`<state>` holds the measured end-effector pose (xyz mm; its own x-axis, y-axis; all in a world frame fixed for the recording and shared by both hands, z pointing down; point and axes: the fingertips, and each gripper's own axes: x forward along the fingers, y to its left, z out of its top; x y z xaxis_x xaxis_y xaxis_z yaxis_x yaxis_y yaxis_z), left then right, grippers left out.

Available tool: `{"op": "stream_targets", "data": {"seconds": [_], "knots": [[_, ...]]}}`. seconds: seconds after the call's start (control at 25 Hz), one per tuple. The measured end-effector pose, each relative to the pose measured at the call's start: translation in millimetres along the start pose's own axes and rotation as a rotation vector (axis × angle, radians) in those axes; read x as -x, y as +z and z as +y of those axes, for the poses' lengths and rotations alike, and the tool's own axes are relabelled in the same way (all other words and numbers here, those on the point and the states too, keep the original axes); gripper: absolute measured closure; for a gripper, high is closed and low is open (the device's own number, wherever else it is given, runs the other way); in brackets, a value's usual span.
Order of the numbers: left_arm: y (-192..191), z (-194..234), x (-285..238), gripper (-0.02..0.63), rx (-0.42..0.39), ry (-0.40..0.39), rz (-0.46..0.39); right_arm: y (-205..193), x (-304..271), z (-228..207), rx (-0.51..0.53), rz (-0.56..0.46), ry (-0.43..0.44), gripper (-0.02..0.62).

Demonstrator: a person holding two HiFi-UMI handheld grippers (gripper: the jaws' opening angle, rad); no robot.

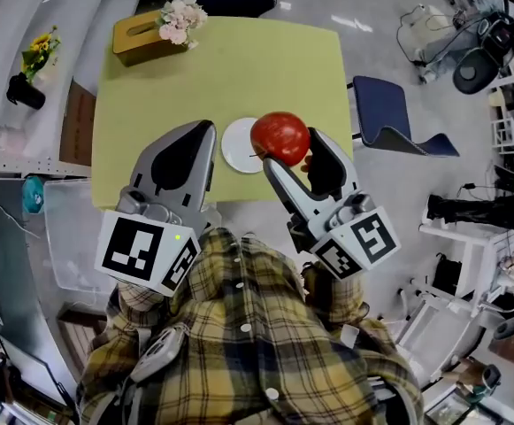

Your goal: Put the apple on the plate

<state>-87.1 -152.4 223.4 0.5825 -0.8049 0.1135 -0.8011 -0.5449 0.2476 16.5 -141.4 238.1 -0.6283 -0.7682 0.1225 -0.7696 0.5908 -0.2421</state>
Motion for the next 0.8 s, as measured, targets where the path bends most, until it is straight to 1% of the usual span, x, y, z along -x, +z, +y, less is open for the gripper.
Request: {"op": "stream_targets", "data": {"seconds": [0.2, 0.44, 0.6, 0.8], "knots": [[6, 23, -20, 0.600, -0.004, -0.038, 0.021, 5, -27, -12, -0.007, -0.002, -0.045, 0.279], [4, 33, -27, 0.600, 0.012, -0.079, 0.050, 5, -39, -15, -0.018, 0.014, -0.084, 0.279], [1, 34, -35, 0.600, 0.023, -0.080, 0.057, 5, -43, -22, -0.018, 0.025, -0.084, 0.279], [3, 30, -45, 0.600, 0.025, -0.054, 0.048, 9, -41, -31, -0.016, 0.033, -0.056, 0.279]]}}
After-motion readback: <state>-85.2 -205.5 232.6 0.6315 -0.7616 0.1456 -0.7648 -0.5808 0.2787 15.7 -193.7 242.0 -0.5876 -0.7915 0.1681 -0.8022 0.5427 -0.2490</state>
